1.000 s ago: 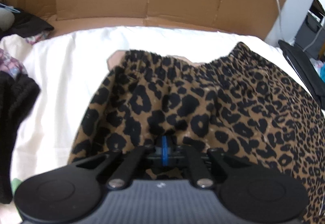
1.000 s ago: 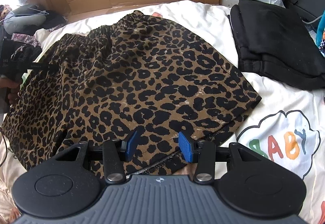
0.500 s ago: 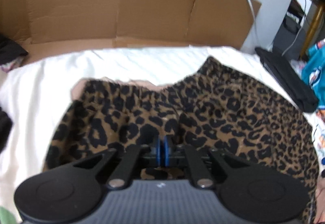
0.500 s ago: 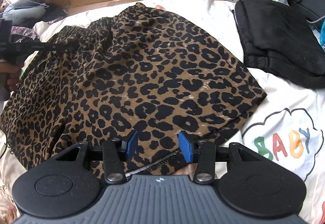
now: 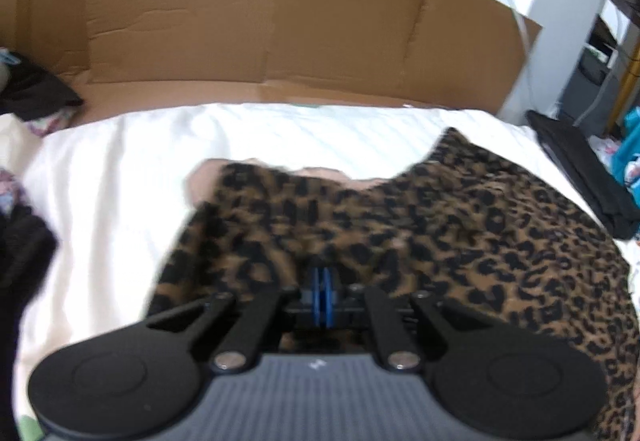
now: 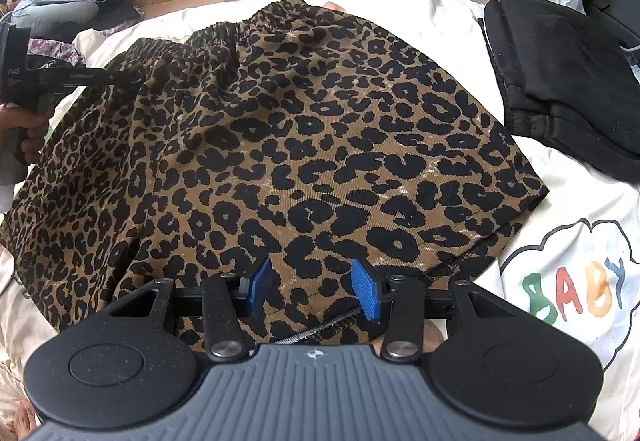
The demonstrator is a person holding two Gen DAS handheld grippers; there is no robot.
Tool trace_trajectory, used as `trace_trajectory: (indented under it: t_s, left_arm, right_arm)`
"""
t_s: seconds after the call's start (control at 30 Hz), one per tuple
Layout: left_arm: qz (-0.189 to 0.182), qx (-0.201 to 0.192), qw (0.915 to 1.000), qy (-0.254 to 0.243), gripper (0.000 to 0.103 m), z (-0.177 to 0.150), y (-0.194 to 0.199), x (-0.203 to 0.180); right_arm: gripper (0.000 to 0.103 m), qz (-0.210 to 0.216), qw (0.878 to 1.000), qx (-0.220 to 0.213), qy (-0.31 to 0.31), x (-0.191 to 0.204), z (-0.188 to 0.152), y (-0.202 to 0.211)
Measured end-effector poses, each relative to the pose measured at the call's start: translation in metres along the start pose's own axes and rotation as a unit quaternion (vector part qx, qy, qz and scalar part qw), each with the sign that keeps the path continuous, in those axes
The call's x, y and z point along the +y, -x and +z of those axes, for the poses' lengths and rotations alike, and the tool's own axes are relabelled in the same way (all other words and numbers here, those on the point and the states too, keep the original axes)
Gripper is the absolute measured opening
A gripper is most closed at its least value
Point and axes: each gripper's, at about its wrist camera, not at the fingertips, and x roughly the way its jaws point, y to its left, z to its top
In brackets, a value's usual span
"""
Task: Fold clothes
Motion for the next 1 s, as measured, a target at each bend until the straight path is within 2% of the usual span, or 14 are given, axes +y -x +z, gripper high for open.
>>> trace_trajectory:
  t_s: [0.1,0.27,0.4,0.6,0.7,0.87,1.0]
  left_arm:
    - [0.001,0.005,0.9998,0.019,0.003,-0.002,-0.004,0.013]
    - [0.016,0.014,0.9998,0.000,0.003,-0.005,-0.016,0.013]
    - [0.021,0.018,0.9996,0.011,0.003,0.001,-0.011,0.012]
    - [0.027,-0.001,0.9996,0.002,0.004,-0.002,0.014,0.010]
    - [0.033,0.007,0.9994,0.008,0.003,-0.004,0.009,0.018]
    - [0.025,0.013,0.9984,0.050,0.003,-0.008,-0.004,0.032]
    - [0.037,0.010,0.9986,0.037,0.004,-0.003,0.011,0.023]
  right_arm:
    - [0.051,-0.001,1.000,0.002,0.003,0.001,0.000,-0.001]
    - [0.051,-0.003,1.000,0.005,0.008,0.002,-0.001,-0.001]
    - [0.051,-0.002,1.000,0.006,0.010,0.004,-0.001,-0.002]
    - [0.051,0.000,1.000,0.002,0.014,0.005,-0.002,-0.001]
    - [0.051,0.000,1.000,0.003,0.011,0.004,-0.003,0.000]
    - [0.051,-0.002,1.000,0.005,0.008,0.001,-0.008,0.002]
    - [0.051,0.001,1.000,0.005,0.001,-0.001,-0.011,0.003]
